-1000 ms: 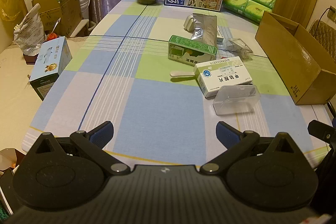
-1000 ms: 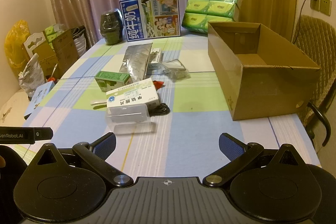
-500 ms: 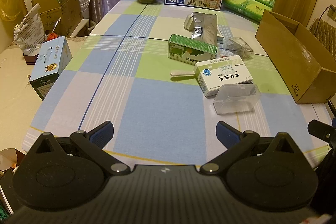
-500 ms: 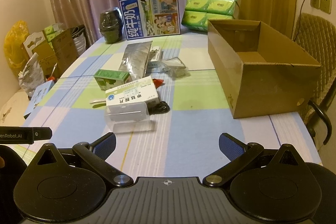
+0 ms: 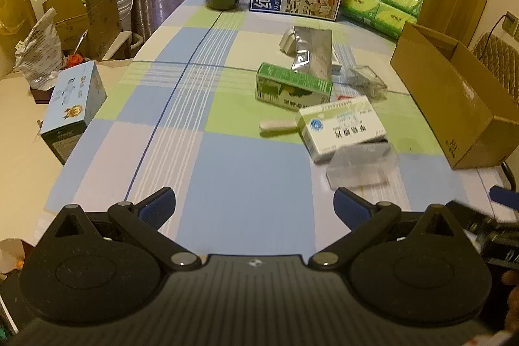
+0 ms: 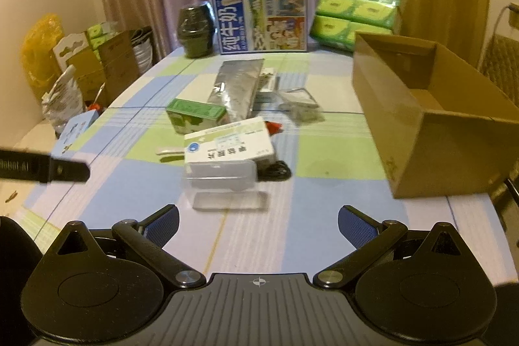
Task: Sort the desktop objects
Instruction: 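Reach the left tool toward the white medicine box, then close the left tool on the white medicine box and lift it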
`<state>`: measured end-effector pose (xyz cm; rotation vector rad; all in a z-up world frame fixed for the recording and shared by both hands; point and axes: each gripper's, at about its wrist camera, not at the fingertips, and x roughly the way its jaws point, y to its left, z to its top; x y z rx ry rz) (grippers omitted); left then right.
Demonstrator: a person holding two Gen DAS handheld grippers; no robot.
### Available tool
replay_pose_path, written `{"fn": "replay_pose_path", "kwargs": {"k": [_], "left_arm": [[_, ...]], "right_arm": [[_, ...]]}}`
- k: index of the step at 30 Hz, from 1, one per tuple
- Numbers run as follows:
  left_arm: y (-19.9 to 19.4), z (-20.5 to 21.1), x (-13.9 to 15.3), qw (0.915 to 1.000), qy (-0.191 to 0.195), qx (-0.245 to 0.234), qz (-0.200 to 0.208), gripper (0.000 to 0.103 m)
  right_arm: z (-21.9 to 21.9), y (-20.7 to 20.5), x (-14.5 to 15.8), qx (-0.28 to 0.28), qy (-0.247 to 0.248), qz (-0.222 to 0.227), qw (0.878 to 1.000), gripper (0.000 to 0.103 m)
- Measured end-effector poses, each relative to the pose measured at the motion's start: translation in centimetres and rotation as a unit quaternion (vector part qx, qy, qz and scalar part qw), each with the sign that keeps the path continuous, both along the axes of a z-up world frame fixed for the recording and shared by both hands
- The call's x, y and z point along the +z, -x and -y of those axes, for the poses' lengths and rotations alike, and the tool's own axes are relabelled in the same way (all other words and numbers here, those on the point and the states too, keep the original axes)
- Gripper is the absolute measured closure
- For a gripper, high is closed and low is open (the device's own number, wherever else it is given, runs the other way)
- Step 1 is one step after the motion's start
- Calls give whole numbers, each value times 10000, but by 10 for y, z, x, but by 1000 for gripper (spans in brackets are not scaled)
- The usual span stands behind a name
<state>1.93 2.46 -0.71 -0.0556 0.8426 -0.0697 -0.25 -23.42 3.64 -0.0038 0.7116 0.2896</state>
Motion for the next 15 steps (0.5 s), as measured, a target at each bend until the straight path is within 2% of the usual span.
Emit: {"fn": "replay_pose_path", "kwargs": {"k": [8, 12, 15], "left_arm": [[-32, -4, 14, 9981, 199, -539, 205, 1], [-52, -5, 18, 9965, 47, -764, 346, 1], [-67, -11, 17, 9966, -41, -742, 368, 1]], "right_arm": [[-25, -25, -10, 186, 36, 19, 9998, 2], [-35, -40, -21, 210, 63, -61, 9997, 2], [-42, -50, -30, 209, 39, -172, 9996, 2]]}}
